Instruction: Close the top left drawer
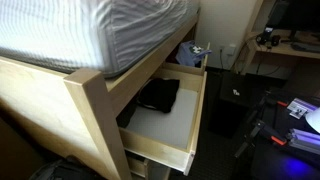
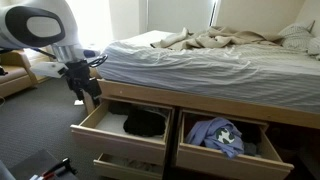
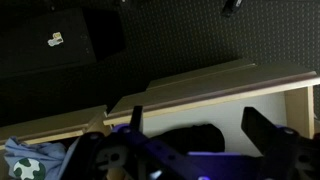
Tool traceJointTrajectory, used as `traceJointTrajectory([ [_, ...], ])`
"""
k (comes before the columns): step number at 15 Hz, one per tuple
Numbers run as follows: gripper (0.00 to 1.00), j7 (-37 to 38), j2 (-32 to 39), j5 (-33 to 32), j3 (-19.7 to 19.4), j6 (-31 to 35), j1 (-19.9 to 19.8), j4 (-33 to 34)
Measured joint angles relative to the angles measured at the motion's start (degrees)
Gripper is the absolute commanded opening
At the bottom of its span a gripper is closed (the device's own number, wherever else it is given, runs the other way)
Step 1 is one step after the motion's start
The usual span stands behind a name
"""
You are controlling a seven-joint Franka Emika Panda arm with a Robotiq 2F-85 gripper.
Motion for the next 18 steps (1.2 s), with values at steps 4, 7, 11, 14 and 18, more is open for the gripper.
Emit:
traceJointTrajectory([
  [4,1.0,1.2,0.7,0.0,-0.3,-0.5,-0.2,0.5],
  [7,1.0,3.0,6.7,-1.6,-2.9,-0.9,-3.5,2.5],
  [11,1.0,2.2,19.8,-7.3,-10.0,-0.5,-10.4,4.4],
  [14,1.0,-1.6,28.2,-8.5,-15.1,-0.6,-13.8,8.8],
  [18,1.0,2.8,31.2,-8.1,-15.0,2.0,-13.5,10.0],
])
